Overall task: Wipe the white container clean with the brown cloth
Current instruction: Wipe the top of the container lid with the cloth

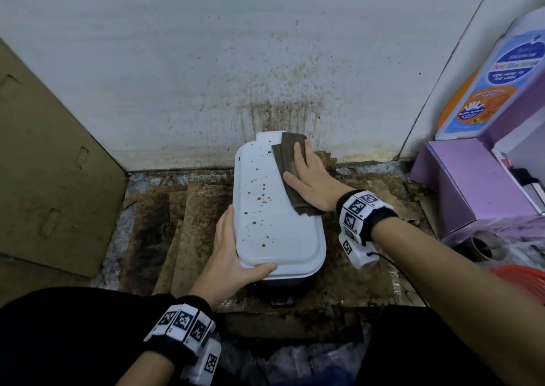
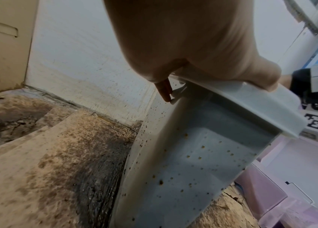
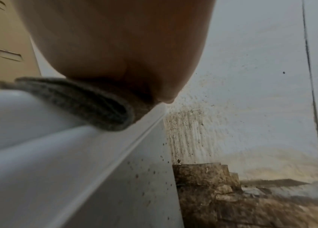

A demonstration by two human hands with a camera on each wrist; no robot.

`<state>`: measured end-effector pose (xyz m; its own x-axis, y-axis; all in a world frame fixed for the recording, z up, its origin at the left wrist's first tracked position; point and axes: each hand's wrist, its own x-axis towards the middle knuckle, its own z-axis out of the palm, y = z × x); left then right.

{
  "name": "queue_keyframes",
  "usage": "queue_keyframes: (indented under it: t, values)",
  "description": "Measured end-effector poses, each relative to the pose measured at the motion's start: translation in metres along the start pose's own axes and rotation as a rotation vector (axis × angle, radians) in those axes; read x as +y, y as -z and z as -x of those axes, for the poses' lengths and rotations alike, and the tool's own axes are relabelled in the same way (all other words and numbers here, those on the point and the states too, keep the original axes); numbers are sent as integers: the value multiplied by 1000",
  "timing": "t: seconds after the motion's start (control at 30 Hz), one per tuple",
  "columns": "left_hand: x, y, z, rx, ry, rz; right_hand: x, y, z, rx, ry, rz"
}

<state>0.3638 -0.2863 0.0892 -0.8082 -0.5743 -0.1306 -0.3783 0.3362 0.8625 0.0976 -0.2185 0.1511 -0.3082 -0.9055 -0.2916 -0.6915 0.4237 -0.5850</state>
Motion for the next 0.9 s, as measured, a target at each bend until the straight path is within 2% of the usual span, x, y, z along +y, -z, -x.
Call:
queue_keyframes:
  t: [0.23, 0.5, 0.7, 0.9]
  values:
    - [-1, -2, 1, 3, -4, -11, -2, -21, 23, 91, 9, -94]
    - [-2, -4, 2, 12, -19, -23, -14, -88, 85, 389, 30, -272]
    - [-1, -6, 2, 28, -12, 3, -33, -120, 113, 533, -11, -358]
    - [-2, -6, 2, 37, -21, 22, -42, -130, 119, 561, -10, -346]
